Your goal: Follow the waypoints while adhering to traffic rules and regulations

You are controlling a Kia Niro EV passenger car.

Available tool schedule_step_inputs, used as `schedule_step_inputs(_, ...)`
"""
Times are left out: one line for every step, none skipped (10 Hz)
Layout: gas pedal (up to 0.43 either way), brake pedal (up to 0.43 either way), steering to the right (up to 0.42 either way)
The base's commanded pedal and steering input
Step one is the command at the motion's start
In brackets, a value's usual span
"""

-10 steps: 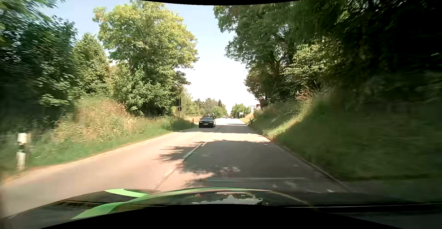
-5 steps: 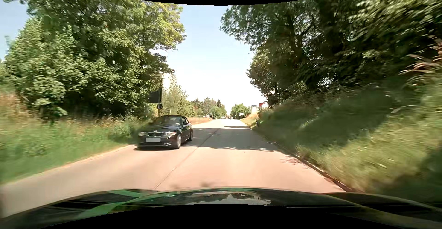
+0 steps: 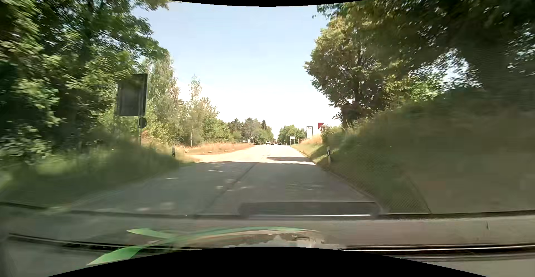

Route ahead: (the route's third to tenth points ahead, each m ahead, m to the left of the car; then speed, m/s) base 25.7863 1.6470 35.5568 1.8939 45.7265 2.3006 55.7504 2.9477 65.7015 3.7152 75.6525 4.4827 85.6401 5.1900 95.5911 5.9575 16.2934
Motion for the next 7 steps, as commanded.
schedule_step_inputs(0.24,0.0,0.003)
schedule_step_inputs(0.24,0.0,0.003)
schedule_step_inputs(0.24,0.0,0.004)
schedule_step_inputs(0.209,0.0,0.004)
schedule_step_inputs(0.197,0.0,0.004)
schedule_step_inputs(0.197,0.0,0.004)
schedule_step_inputs(0.209,0.0,0.003)
